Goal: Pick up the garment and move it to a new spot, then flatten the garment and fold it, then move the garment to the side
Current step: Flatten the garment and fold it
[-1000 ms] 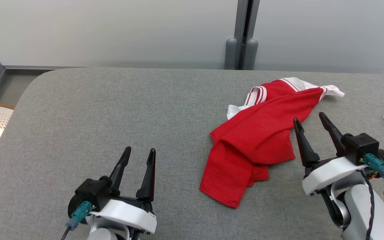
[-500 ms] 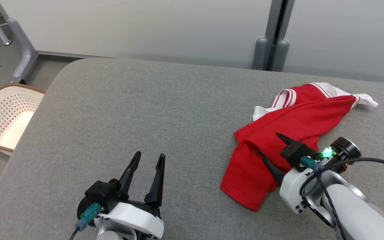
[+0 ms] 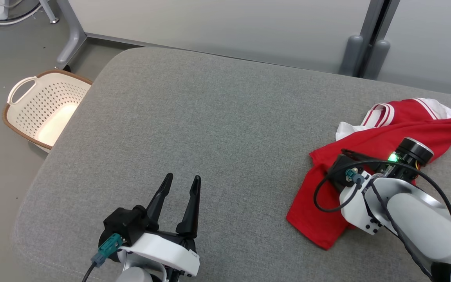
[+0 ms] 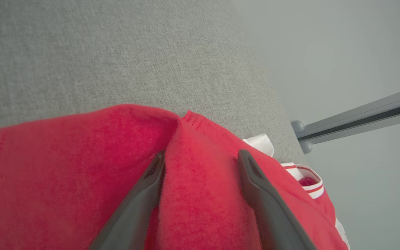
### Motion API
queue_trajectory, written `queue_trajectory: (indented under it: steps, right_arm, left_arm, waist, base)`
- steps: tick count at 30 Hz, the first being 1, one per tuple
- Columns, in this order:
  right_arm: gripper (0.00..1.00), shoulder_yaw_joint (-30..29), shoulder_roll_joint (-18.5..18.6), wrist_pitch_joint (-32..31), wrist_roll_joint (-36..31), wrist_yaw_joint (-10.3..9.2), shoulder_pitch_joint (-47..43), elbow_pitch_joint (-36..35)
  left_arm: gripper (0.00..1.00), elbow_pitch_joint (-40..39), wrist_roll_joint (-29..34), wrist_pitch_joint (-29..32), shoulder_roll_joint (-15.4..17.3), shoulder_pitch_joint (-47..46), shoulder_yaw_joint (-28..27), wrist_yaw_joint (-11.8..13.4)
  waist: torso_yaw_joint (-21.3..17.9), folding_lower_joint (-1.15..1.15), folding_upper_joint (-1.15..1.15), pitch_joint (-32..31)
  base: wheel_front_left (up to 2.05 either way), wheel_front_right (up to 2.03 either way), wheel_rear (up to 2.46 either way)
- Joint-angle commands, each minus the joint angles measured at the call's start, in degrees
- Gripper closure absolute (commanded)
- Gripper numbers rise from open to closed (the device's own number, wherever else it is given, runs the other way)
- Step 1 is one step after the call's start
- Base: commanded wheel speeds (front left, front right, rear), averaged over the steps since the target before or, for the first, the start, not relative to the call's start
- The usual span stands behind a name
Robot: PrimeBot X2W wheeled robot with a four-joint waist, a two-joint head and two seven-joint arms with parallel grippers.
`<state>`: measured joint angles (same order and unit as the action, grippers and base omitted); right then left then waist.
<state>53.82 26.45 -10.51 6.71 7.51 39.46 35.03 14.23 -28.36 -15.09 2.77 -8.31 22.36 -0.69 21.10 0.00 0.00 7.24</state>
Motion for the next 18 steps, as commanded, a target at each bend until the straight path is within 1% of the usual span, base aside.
queue_trajectory:
  steps: [1,2,3,6,9,11,13,15,18]
  right_arm:
    - [0.53,0.3,-0.1,0.4,0.4,-0.03,1.0,0.4]
    - [1.0,1.2,-0.2,0.6,1.0,-0.03,1.4,1.0]
    - [1.0,1.3,-0.2,0.8,2.0,-0.03,1.9,1.7]
    - [1.0,-1.7,-1.0,3.2,4.3,-0.03,2.9,2.7]
    - [1.0,-8.8,-2.6,6.8,6.9,-0.03,1.1,3.1]
    - [1.0,-15.4,-3.9,9.5,8.3,-0.03,-1.0,3.0]
    - [1.0,-23.5,-5.9,12.2,10.1,-0.03,-4.1,2.7]
    - [1.0,-31.2,-7.8,15.2,9.7,-0.03,-7.2,1.9]
    - [1.0,-42.2,-12.7,18.4,10.6,-0.01,-13.6,0.3]
  left_arm:
    - [0.0,-0.2,-0.3,-0.1,0.2,-0.5,-0.1,0.3]
    - [0.0,-0.2,-0.4,-0.1,0.2,-0.5,0.0,0.4]
    - [0.0,-0.3,-0.5,-0.1,0.2,-0.6,-0.1,0.4]
    - [0.0,-0.5,-0.4,-0.1,0.2,-0.2,-0.6,0.7]
    - [0.0,-0.2,0.2,-0.1,0.2,0.2,-1.2,0.5]
    - [0.0,-0.2,0.6,-0.1,0.2,0.3,-1.9,0.4]
    - [0.0,-0.2,1.0,-0.1,0.2,0.4,-2.6,0.3]
    - [0.0,-0.2,1.5,-0.1,0.2,0.4,-3.3,0.2]
    - [0.0,-0.1,2.2,-0.1,0.2,0.2,-4.3,-0.2]
  waist:
    - [0.2,0.0,0.0,0.2]
    - [0.3,0.0,0.0,0.3]
    - [0.3,0.0,0.0,0.4]
    - [-0.5,0.0,0.0,0.6]
    - [-2.4,0.0,0.0,0.5]
    - [-4.1,0.0,0.0,0.3]
    - [-6.1,0.0,0.0,0.1]
    - [-8.4,0.0,0.0,0.0]
    - [-11.9,0.0,0.0,0.1]
  base:
    - [0.0,0.0,0.0]
    - [0.0,0.0,0.0]
    - [0.0,0.0,0.0]
    - [0.0,0.0,0.0]
    - [0.0,0.0,0.0]
    - [0.0,0.0,0.0]
    - [0.0,0.0,0.0]
    - [0.0,0.0,0.0]
    - [0.0,0.0,0.0]
